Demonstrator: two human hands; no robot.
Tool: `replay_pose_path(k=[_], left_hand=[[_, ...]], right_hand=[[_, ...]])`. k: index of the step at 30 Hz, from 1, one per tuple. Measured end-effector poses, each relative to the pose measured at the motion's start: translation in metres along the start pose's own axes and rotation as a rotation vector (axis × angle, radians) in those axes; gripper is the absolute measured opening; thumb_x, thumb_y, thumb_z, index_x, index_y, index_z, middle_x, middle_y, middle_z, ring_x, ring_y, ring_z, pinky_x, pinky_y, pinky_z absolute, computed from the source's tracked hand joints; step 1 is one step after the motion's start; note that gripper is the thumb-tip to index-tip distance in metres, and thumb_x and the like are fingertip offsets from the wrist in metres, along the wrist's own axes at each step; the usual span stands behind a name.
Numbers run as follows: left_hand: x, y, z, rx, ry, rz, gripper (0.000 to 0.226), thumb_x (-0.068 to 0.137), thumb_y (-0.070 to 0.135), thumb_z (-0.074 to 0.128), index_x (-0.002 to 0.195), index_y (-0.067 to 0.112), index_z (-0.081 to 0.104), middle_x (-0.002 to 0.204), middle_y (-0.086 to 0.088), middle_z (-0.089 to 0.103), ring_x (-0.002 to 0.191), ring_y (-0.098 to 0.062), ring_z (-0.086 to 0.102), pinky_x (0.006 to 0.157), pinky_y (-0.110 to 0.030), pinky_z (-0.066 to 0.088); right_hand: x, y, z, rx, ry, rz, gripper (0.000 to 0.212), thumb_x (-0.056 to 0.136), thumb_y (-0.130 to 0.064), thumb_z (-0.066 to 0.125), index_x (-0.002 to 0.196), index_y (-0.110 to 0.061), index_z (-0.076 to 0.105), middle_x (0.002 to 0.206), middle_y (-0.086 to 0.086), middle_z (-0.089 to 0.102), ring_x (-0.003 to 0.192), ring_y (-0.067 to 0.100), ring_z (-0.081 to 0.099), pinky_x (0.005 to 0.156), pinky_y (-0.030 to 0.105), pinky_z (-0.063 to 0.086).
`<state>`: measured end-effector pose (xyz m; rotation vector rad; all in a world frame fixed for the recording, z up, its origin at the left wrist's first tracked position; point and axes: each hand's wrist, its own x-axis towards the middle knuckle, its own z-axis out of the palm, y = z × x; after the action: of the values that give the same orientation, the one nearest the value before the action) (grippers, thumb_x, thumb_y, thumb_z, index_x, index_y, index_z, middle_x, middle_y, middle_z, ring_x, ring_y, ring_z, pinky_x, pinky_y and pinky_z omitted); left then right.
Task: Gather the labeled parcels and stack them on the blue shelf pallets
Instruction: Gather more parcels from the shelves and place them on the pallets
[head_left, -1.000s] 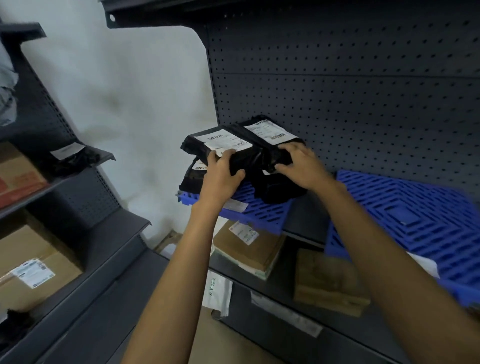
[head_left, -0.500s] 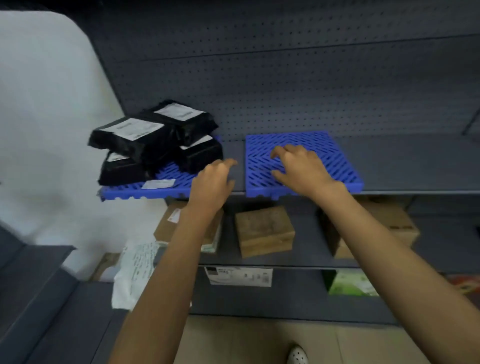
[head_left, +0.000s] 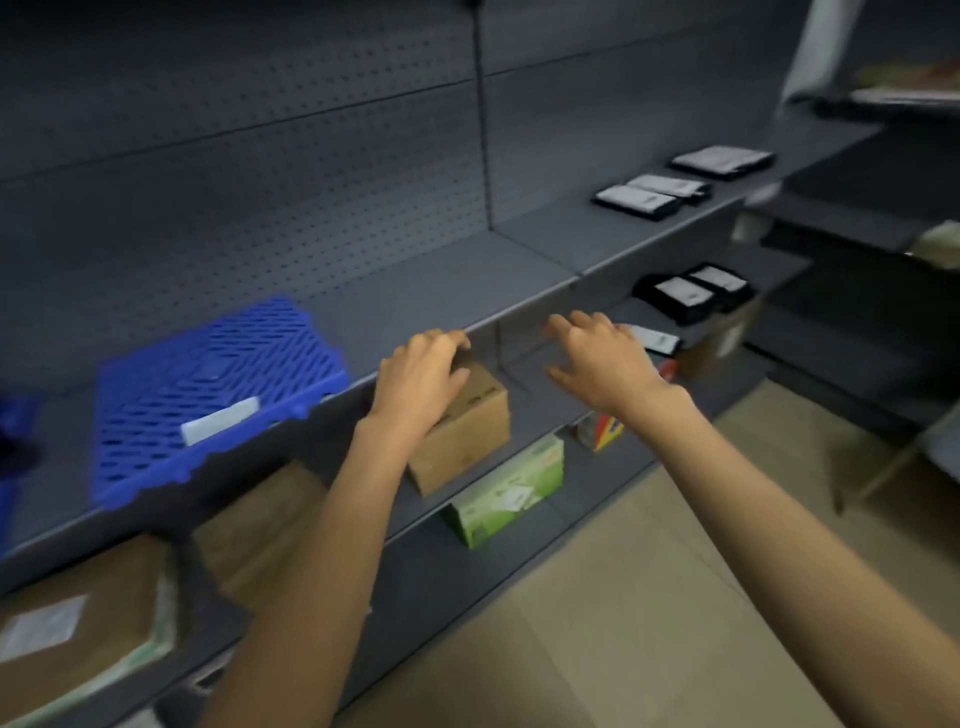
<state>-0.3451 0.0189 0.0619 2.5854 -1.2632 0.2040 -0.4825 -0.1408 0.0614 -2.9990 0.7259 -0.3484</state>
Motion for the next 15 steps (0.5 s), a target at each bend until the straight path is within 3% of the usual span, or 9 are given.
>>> replay_pose_path(k=[9,15], left_hand=[[0.057,0.274,0.081,-0.036,-0.091,0.314,0.032,0.091,0.033,0.060,0.123,0.026,0.060,0.126,-0.005,0.061,0.114,-0.033,0.059,0.085,-0.041,0.047],[0.081,0.411,0.125,-0.067,-0.116,0.528,0.027,0.092,0.032,0.062,0.118,0.024,0.063,0.120,-0.004,0.065,0.108,-0.030,0.061,0.071,-0.035,0.038]], right_hand=[[-0.122,0.262,-0.032,-0.072,-0.065,0.325,0.042,0.092,-0.035,0.054,0.128,-0.014,0.048,0.123,0.011,0.056,0.117,0.036,0.051,0.091,0.044,0.042],[-0.180,0.376,-0.046,-0.051,-0.054,0.495,0.040,0.094,-0.035,0.054,0.128,-0.017,0.048,0.124,0.009,0.056,0.115,0.034,0.052,0.093,0.046,0.044]])
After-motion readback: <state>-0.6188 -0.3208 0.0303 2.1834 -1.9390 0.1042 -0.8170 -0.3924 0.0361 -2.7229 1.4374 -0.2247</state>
